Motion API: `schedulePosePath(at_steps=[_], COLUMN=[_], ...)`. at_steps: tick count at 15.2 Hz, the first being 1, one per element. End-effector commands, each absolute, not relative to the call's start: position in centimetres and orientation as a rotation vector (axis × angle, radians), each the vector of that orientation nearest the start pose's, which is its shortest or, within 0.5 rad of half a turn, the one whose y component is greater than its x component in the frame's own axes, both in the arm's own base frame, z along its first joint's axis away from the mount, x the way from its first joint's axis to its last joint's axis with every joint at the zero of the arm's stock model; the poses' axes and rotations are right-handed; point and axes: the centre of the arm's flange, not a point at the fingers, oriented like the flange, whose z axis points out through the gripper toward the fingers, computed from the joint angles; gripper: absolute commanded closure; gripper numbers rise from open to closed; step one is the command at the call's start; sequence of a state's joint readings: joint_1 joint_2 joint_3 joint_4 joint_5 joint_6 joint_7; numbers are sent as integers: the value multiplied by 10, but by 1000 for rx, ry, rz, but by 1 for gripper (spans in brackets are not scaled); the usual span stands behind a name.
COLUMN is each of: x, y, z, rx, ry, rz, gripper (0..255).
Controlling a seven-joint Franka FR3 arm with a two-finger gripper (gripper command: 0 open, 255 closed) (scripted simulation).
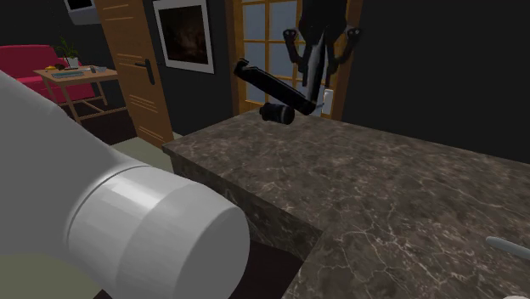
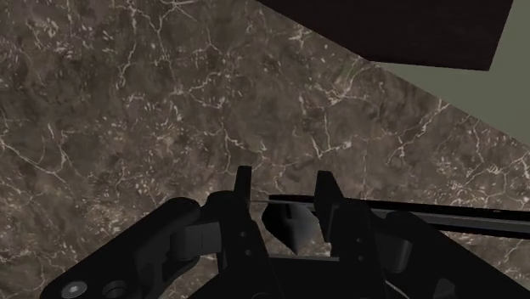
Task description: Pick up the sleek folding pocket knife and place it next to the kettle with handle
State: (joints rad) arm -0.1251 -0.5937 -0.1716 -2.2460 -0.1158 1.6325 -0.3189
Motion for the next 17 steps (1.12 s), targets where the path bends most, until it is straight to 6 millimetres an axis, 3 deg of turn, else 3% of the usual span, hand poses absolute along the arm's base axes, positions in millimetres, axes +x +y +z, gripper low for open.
schedulePosePath(at_steps=[1, 17], x=[327, 174], y=[-150, -296], z=[579, 580], rx=[-3151, -3151], ry=[-98, -98], rz=[48, 48], gripper=[255, 255])
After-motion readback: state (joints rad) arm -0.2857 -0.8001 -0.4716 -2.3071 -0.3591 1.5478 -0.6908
